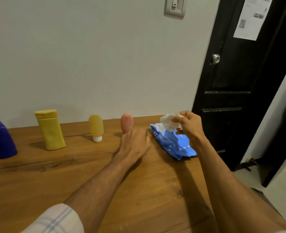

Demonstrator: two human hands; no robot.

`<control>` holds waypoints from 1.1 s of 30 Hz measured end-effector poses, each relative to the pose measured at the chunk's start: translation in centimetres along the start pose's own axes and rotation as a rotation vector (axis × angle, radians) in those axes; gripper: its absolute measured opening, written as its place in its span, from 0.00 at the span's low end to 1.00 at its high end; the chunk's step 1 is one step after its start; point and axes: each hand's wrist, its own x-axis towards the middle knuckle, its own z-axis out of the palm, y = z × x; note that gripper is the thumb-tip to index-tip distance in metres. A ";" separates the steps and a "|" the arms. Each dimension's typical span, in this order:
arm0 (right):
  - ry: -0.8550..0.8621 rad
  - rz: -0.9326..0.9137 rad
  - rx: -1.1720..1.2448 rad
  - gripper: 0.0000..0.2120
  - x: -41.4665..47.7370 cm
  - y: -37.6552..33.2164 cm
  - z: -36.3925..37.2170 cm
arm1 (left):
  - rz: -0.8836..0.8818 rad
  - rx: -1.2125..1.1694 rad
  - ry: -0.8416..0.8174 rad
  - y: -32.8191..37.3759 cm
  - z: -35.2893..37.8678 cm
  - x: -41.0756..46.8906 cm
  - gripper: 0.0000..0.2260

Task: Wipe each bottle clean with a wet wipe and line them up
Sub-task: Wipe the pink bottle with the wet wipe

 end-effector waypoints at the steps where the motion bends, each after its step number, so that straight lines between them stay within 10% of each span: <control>1: 0.006 -0.039 -0.055 0.08 0.0 0.1 0.6 | -0.066 -0.005 0.009 -0.6 -0.2 -0.1 0.07; 11: 0.066 -0.177 -0.396 0.09 -0.1 0.5 5.1 | -0.510 -0.297 0.054 -5.4 0.2 1.5 0.10; 20: 0.057 -0.189 -0.488 0.07 -1.5 1.6 7.2 | -0.516 -0.624 -0.119 -6.3 -0.2 2.9 0.37; 33: 0.092 -0.273 -0.618 0.08 -0.4 3.4 8.9 | -0.481 -0.589 -0.090 -7.1 2.2 4.9 0.32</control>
